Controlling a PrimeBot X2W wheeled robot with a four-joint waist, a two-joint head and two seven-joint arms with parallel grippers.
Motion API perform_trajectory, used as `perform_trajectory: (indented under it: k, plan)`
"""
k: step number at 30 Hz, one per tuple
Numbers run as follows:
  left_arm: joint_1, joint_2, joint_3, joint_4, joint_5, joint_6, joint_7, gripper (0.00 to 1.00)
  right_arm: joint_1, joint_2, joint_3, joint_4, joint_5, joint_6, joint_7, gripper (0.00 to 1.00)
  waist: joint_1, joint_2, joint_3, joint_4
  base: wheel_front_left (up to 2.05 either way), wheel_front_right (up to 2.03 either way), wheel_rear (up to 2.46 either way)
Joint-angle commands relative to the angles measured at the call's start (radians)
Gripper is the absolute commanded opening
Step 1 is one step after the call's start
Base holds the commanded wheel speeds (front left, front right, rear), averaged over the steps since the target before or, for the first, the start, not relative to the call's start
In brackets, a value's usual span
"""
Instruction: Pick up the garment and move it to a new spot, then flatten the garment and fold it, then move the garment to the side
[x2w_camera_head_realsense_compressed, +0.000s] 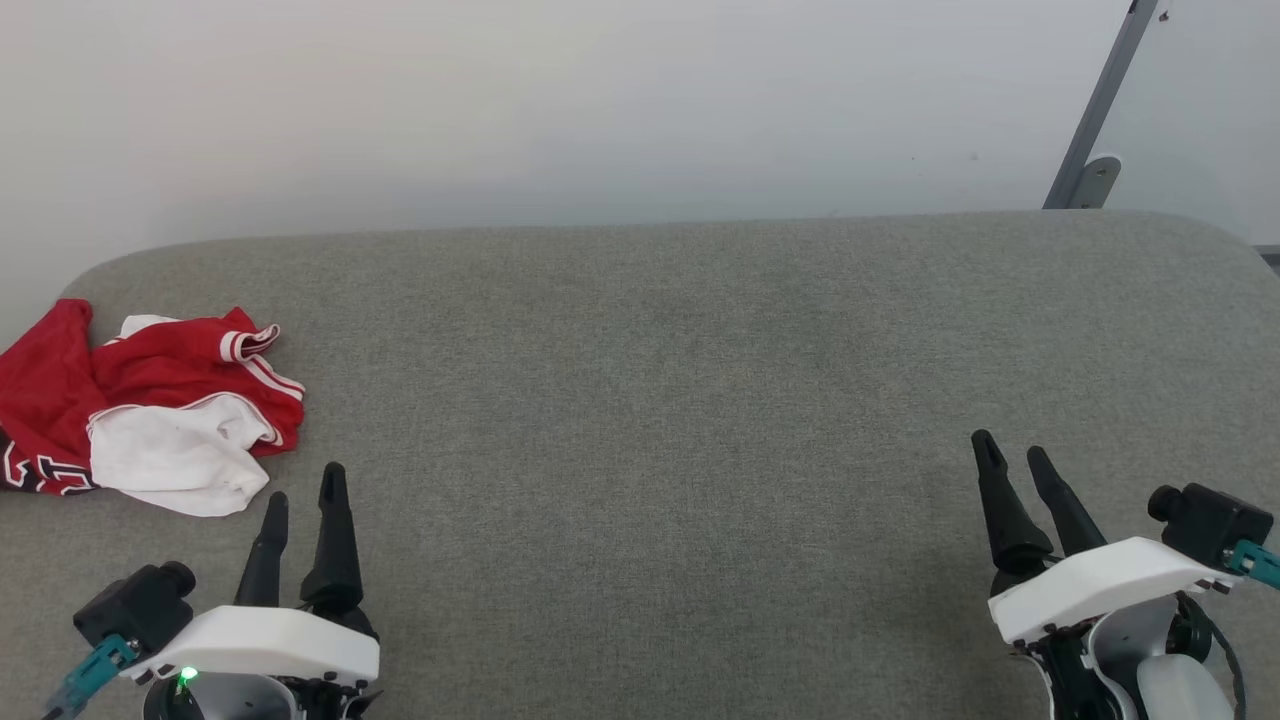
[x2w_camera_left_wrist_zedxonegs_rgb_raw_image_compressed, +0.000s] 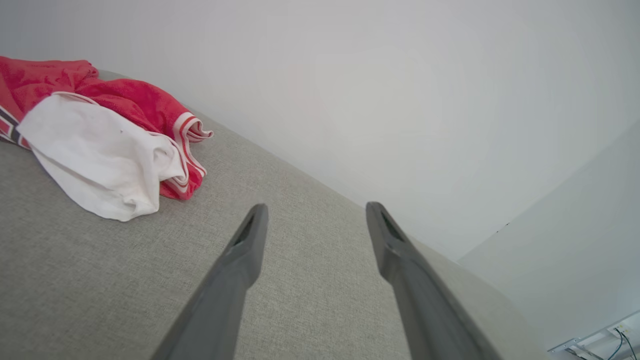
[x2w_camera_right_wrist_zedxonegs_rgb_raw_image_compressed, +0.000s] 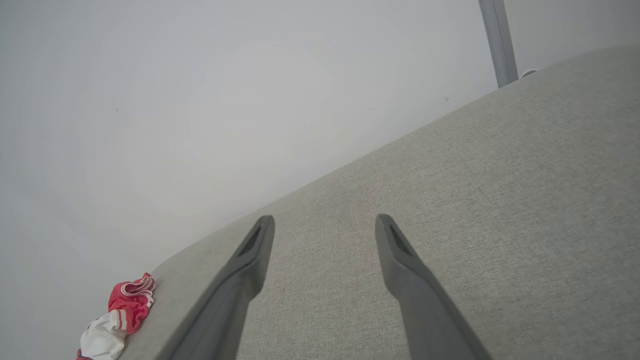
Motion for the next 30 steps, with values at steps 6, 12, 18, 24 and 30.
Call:
perform_trajectory:
  k: [6, 12, 18, 24, 30]
  plan:
    - [0.002, -0.002, 0.007, -0.021, 0.091, -0.013, -0.024, 1.00, -0.022, -0.007, 0.005, -0.019, -0.079, 0.002, -0.016, 1.00, 0.0000, 0.0000, -0.001, 0.000, 0.00, 0.00, 0.00]
    - [0.007, -0.006, 0.008, -0.024, 0.147, -0.018, -0.037, 1.00, -0.023, -0.008, 0.009, -0.025, -0.129, 0.002, -0.022, 1.00, 0.0000, 0.0000, -0.001, 0.001, 0.00, 0.00, 0.00]
    - [0.009, -0.011, 0.007, -0.027, 0.208, -0.025, -0.052, 1.00, -0.024, -0.009, 0.012, -0.031, -0.185, 0.002, -0.030, 1.00, 0.0000, 0.0000, -0.001, 0.001, 0.00, 0.00, 0.00]
    - [0.012, -0.014, 0.008, -0.030, 0.266, -0.033, -0.065, 1.00, -0.024, -0.009, 0.015, -0.037, -0.236, 0.002, -0.038, 1.00, 0.0000, 0.0000, -0.001, 0.001, 0.00, 0.00, 0.00]
    - [0.012, -0.017, 0.009, -0.031, 0.318, -0.038, -0.079, 1.00, -0.026, -0.010, 0.019, -0.040, -0.289, 0.002, -0.045, 1.00, 0.0000, 0.0000, -0.001, 0.001, 0.00, 0.00, 0.00]
